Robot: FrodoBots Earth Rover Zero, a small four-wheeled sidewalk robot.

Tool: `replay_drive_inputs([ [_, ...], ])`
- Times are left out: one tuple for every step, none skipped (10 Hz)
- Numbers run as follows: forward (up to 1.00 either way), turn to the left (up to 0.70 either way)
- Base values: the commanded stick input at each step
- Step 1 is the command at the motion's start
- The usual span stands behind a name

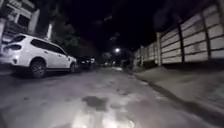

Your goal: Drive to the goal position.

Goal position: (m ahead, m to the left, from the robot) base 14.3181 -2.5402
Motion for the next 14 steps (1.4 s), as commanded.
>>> replay_drive_inputs([
  [0.5, 0.0],
  [0.5, 0.0],
  [0.5, 0.0],
  [0.5, 0.0],
  [0.5, 0.0],
  [0.5, 0.0],
  [0.5, -0.43],
  [0.5, -0.49],
  [0.5, -0.5],
  [0.5, -0.5],
  [0.5, -0.33],
  [0.5, 0.0],
  [0.5, 0.0],
  [0.5, 0.0],
])
